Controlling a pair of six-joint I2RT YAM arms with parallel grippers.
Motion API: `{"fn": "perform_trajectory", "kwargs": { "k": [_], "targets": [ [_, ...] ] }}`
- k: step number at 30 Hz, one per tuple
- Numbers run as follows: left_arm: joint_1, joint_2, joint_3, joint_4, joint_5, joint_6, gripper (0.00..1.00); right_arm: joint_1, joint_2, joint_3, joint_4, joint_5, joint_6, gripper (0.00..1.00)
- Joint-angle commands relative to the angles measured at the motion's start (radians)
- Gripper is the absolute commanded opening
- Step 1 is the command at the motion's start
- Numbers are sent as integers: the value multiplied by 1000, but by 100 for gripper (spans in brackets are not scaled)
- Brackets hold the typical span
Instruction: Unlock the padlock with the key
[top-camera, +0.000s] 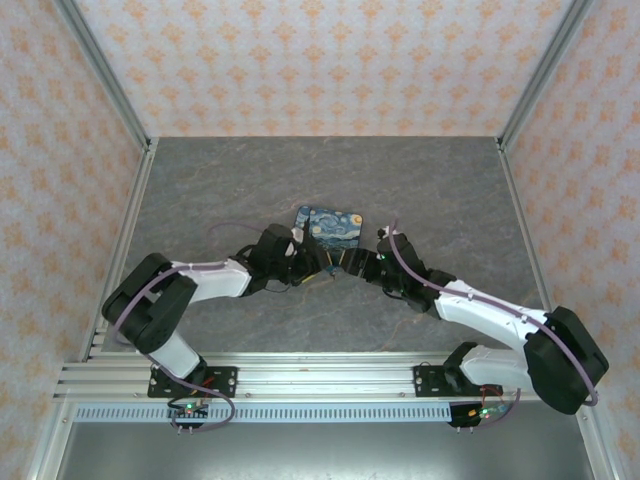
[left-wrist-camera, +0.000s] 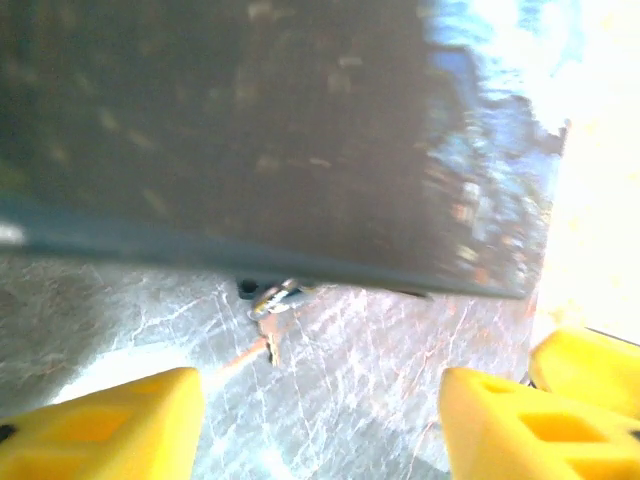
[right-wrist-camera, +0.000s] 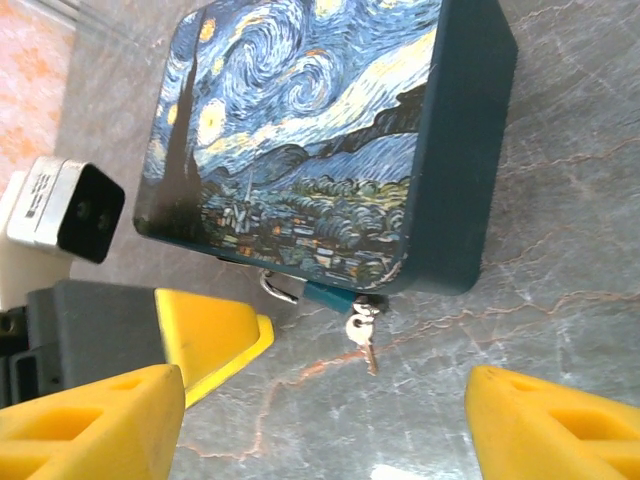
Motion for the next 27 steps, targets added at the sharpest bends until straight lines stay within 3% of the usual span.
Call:
{"fn": "perform_trajectory", "kwargs": {
  "k": [1, 5, 11, 18, 27],
  "targets": [
    [-8, -104, -3, -82, -38, 22, 74, -6, 36, 1, 86, -37, 89, 74],
    [4, -216, 9, -172, -79, 39, 87, -6, 95, 25, 127, -79, 115, 75],
    [56, -324, 84, -370, -165, 117, 100, -6, 211, 84, 169, -134, 114, 74],
    [142, -320, 143, -484, -187, 182, 100, -22, 324, 178, 159, -124, 78, 74],
    [154, -312, 137, -493, -182, 209, 100, -104, 454, 325, 103, -167, 34, 74]
  ]
}}
